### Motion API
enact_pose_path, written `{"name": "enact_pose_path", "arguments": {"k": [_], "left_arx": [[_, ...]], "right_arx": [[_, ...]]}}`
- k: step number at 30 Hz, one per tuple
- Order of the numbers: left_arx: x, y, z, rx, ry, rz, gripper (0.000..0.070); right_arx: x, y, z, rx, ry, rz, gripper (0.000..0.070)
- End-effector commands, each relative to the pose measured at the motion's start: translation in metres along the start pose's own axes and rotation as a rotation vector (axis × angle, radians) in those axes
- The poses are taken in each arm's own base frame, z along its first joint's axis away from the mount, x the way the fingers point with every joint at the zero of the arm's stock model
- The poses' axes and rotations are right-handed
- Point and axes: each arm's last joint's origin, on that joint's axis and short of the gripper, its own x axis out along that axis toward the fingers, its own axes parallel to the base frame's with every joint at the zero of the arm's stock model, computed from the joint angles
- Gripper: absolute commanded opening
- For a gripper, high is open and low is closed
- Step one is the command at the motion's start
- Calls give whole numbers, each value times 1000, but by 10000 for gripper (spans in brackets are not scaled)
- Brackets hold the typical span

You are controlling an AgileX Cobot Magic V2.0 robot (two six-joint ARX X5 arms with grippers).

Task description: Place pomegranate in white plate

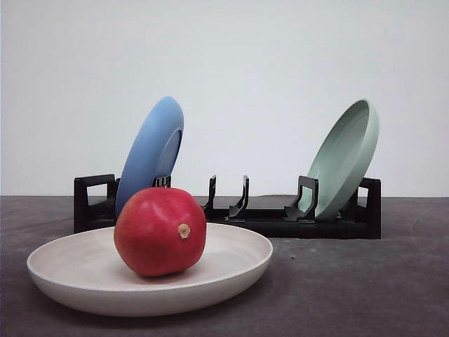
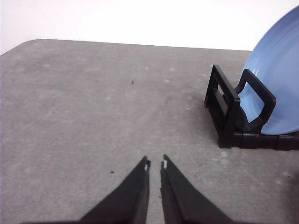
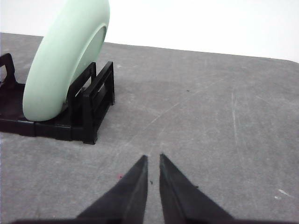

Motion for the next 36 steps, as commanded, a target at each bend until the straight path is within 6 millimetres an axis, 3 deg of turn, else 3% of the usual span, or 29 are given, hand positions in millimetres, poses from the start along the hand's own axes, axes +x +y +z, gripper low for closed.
{"name": "enact_pose_path", "arguments": {"k": [1,36], "left_arx": [[1,0,-4,4,10,5,27],[1,0,-4,4,10,5,27]], "right_arx": [[0,0,-1,-3,-6,-2,41],[0,0,-1,-3,-5,-2,41]]}}
